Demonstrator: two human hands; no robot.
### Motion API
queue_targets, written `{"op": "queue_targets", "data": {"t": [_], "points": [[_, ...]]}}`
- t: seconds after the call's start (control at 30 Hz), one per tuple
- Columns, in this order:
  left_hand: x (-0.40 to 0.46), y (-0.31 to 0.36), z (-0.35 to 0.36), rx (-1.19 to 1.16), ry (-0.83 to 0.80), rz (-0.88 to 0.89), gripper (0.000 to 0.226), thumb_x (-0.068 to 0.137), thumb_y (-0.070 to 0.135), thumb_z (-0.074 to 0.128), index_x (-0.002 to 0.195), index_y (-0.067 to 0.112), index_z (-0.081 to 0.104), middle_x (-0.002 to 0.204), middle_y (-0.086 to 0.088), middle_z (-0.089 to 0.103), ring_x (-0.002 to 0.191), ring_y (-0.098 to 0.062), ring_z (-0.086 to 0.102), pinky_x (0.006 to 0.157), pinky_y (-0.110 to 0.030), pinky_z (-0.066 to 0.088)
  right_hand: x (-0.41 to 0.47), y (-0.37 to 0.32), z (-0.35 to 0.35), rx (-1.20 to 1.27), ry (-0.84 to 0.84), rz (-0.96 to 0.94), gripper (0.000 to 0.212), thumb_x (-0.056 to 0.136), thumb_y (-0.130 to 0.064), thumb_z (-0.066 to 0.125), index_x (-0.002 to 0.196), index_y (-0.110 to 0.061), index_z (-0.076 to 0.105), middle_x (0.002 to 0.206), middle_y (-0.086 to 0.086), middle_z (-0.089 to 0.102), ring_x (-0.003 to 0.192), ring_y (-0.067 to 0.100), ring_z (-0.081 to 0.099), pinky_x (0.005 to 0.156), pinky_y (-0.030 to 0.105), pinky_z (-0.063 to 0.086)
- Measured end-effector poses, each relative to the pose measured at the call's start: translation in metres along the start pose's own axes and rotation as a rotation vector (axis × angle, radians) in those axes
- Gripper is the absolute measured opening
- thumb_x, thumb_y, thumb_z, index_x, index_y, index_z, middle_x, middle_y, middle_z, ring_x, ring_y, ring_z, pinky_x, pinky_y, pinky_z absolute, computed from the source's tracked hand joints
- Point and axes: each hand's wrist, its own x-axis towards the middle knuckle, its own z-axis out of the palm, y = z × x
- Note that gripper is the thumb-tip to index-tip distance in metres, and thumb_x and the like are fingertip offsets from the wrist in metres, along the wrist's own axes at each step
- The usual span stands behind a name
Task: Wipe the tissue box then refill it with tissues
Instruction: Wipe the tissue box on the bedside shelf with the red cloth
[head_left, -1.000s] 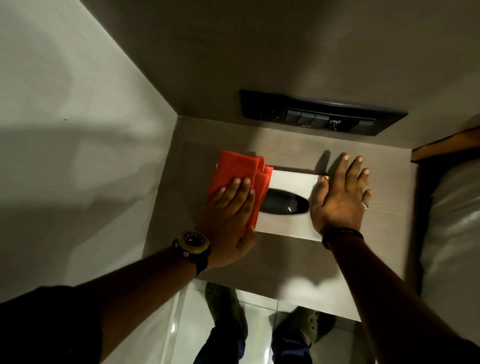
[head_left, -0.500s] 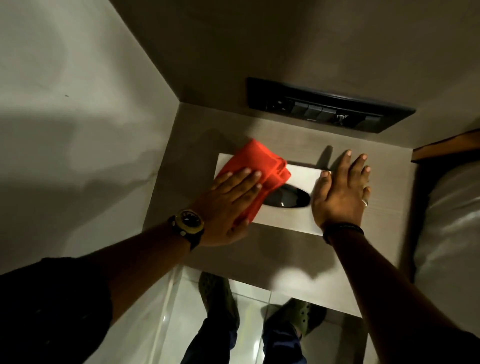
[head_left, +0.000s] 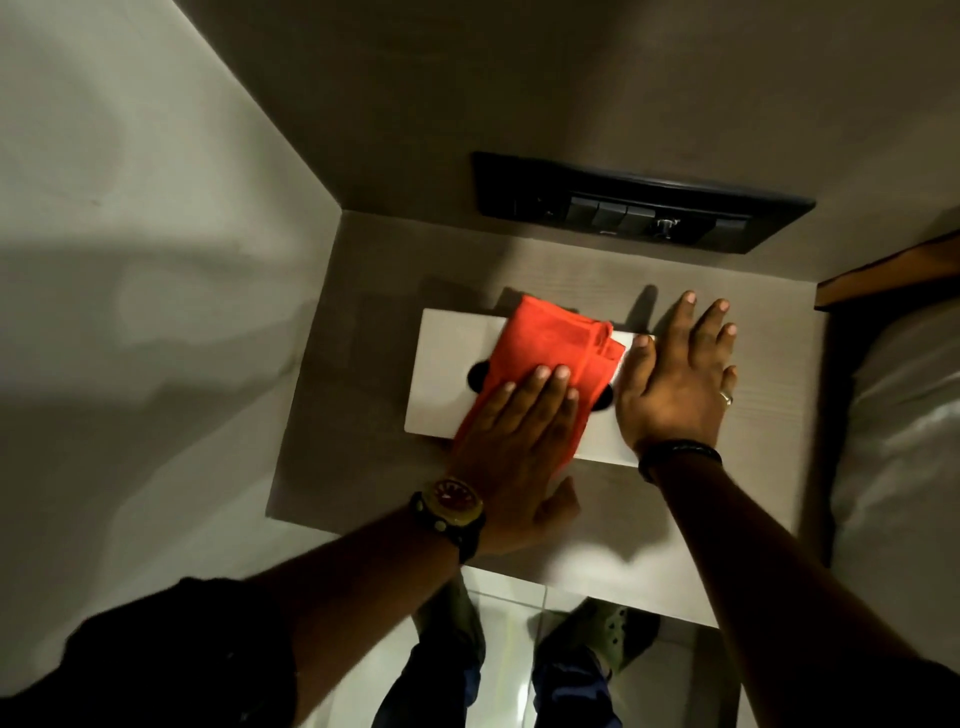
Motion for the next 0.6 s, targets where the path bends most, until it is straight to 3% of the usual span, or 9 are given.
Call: {"op": "queue_targets", "data": {"t": [0.07, 0.17, 0.33, 0.53, 0.6], "points": [[-0.004, -0.015, -0.003, -0.029, -0.01, 0.027, 0.071, 0.09, 0.044, 0.032, 0.149, 0.005, 0.025, 0.158, -0.014, 0.019, 0.147, -0.032, 0.013, 0.117, -0.048, 0.019, 0.0, 0.001, 0.001, 0.005, 0.012, 0.002, 0.062, 0.098, -0.049, 0.016, 0.153, -0.026, 0.0, 0.163, 0.009, -0.004, 0.149, 0.032, -0.001, 0.118, 0.057, 0.01], [0.004, -0.02, -0.007, -0.099, 0.044, -0.077, 0.067, 0.092, 0.04, 0.031, 0.148, 0.003, 0.028, 0.157, -0.017, 0.02, 0.147, -0.033, 0.012, 0.118, -0.048, 0.018, 0.0, 0.003, 0.002, 0.004, 0.027, 0.002, 0.062, 0.098, -0.048, 0.017, 0.154, -0.026, 0.001, 0.163, 0.01, -0.002, 0.149, 0.033, 0.0, 0.118, 0.057, 0.01], [0.025, 0.006, 0.004, -0.028, 0.04, -0.18, 0.066, 0.091, 0.04, 0.034, 0.145, 0.002, 0.035, 0.155, -0.018, 0.026, 0.146, -0.035, 0.014, 0.116, -0.051, 0.017, -0.002, 0.0, 0.001, 0.003, 0.031, -0.001, 0.062, 0.098, -0.046, 0.019, 0.154, -0.025, 0.003, 0.163, 0.011, -0.002, 0.149, 0.033, 0.0, 0.117, 0.056, 0.009], [0.028, 0.018, 0.008, -0.059, 0.081, -0.17, 0.071, 0.092, 0.045, 0.017, 0.146, 0.001, 0.032, 0.155, -0.019, 0.025, 0.146, -0.036, 0.014, 0.117, -0.052, 0.016, -0.001, 0.001, -0.001, 0.078, 0.02, -0.009, 0.062, 0.098, -0.047, 0.019, 0.154, -0.025, 0.002, 0.163, 0.01, -0.002, 0.149, 0.032, 0.0, 0.118, 0.055, 0.009], [0.026, 0.01, 0.008, -0.039, 0.074, -0.126, 0.069, 0.092, 0.043, 0.021, 0.147, 0.003, 0.029, 0.156, -0.017, 0.022, 0.147, -0.035, 0.012, 0.117, -0.051, 0.016, -0.001, 0.001, -0.002, 0.079, 0.026, -0.013, 0.063, 0.098, -0.048, 0.019, 0.154, -0.025, 0.002, 0.163, 0.009, -0.002, 0.149, 0.031, 0.0, 0.118, 0.055, 0.008]]}}
